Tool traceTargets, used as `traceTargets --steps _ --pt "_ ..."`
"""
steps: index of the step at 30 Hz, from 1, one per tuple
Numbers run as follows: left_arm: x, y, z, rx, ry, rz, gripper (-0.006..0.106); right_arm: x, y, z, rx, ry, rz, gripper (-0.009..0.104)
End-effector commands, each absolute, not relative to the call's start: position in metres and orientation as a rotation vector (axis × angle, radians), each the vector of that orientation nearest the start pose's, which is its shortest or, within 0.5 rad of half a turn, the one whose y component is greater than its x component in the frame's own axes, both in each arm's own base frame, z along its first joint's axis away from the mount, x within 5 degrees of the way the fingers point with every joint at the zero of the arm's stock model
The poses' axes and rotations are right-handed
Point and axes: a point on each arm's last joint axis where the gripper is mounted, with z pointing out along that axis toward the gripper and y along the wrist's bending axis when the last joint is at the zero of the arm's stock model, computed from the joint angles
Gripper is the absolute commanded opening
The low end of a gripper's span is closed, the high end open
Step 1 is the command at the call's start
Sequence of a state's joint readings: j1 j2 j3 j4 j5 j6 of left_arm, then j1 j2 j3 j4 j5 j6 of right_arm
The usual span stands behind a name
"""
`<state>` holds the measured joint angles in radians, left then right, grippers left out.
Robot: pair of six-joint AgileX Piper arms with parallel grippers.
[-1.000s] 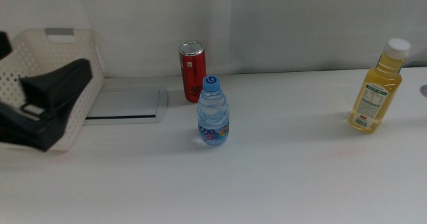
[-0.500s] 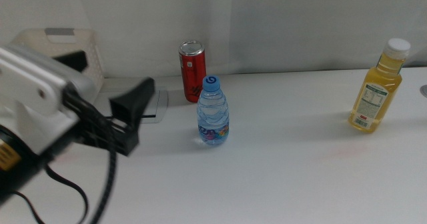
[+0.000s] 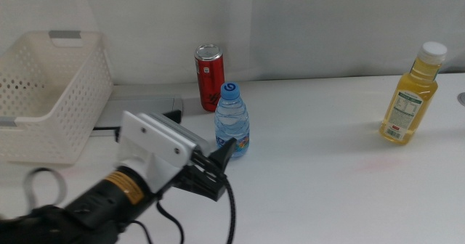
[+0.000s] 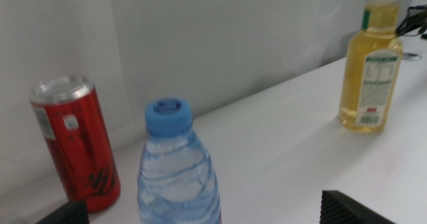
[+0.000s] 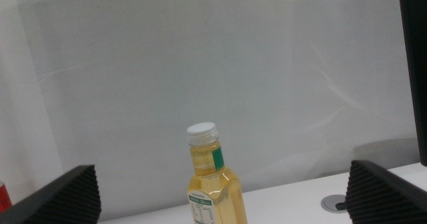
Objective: Use arms to grab the bottles and put them into the dustbin to the left of the table.
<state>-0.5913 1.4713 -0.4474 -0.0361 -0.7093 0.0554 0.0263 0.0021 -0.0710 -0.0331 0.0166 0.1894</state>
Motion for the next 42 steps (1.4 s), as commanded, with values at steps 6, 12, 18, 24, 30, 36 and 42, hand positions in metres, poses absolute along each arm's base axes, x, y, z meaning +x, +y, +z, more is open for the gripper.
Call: traceTargets --steps 6,12,18,24,30,36,42 --pt "0.236 -0.157 0.153 0.497 1.714 -0.412 0.091 0.048 0.001 0.237 0.085 1.384 0.153 0.103" --pt "0.251 -0.166 0.123 0.443 1.695 -0.446 0.091 0.048 0.001 0.237 0.085 1.384 0.153 0.103" --pt "0.27 -0.179 0.125 0.433 1.683 -0.455 0.089 0.048 0.001 0.237 0.085 1.384 0.153 0.103" --pt "0.298 -0.195 0.135 0.432 1.741 -0.444 0.089 0.048 0.001 0.237 0.086 1.384 0.155 0.103" --pt "0.311 -0.204 0.124 0.438 1.767 -0.439 0.089 0.048 0.001 0.237 0.086 1.384 0.155 0.103" --pt "0.323 -0.204 0.114 0.346 1.79 -0.416 0.089 0.048 0.001 0.238 0.086 1.376 0.156 0.103" --pt "0.33 -0.207 0.111 0.327 1.797 -0.411 0.089 0.048 0.002 0.238 0.086 1.374 0.156 0.103"
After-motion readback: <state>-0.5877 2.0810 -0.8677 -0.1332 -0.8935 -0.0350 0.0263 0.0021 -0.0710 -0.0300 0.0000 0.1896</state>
